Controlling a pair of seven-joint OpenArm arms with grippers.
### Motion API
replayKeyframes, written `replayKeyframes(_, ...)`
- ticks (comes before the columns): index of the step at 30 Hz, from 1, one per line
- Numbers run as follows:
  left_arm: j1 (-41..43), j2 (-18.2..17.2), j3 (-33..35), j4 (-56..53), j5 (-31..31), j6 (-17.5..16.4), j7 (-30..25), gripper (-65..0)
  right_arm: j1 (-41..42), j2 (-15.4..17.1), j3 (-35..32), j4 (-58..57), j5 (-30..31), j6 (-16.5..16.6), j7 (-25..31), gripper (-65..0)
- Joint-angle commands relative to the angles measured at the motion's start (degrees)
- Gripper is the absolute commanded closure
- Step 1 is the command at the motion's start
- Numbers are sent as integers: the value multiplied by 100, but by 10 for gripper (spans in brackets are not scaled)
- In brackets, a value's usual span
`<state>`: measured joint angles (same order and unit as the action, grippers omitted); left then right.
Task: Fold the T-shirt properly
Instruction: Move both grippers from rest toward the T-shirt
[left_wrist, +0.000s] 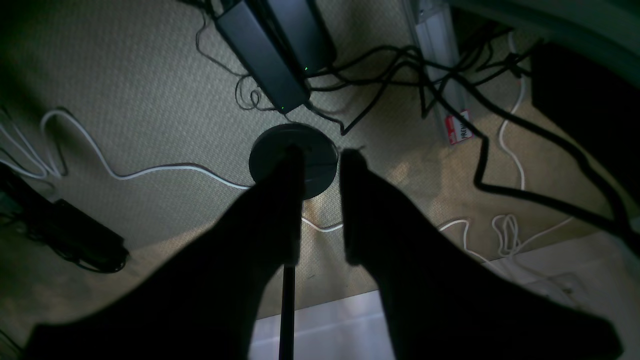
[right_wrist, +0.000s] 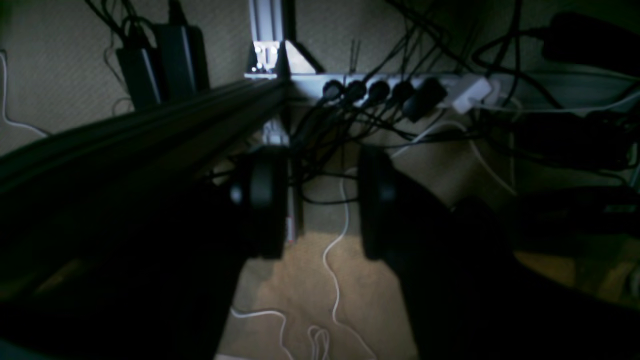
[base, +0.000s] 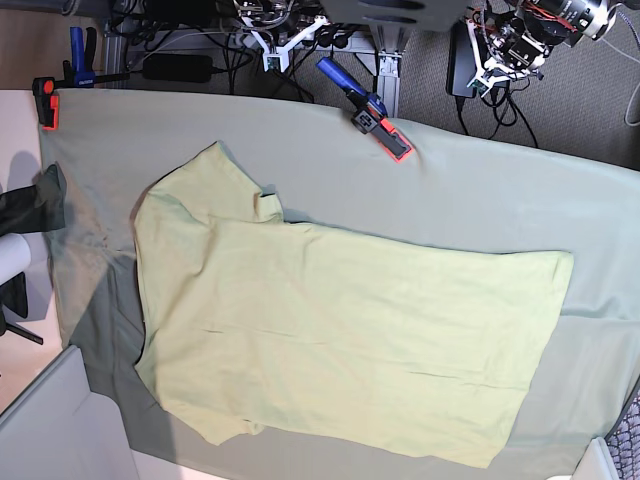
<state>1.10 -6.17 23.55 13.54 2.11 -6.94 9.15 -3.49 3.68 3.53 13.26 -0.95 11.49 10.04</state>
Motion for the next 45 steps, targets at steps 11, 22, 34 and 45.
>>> replayKeyframes(11,13,-66,4,35,459,-278,-249,-168,-22,31,20,118,-656,52,63,-240)
replayKeyframes(22,986,-743,-48,1241,-332,-1246,-1023,-166,-817,398,-656,577,-1235,188,70,-240)
replayKeyframes(34,3152,-1036,-2052,4728,-822,-2076,-1263,-166,-3025,1464,-1191,3600,-1408,177,22,-240)
replayKeyframes(45,4277,-1117,-3458,7624,-2599,-2076,713,-168,-4798,2356,-586,6865,-1176,175,-72,-240)
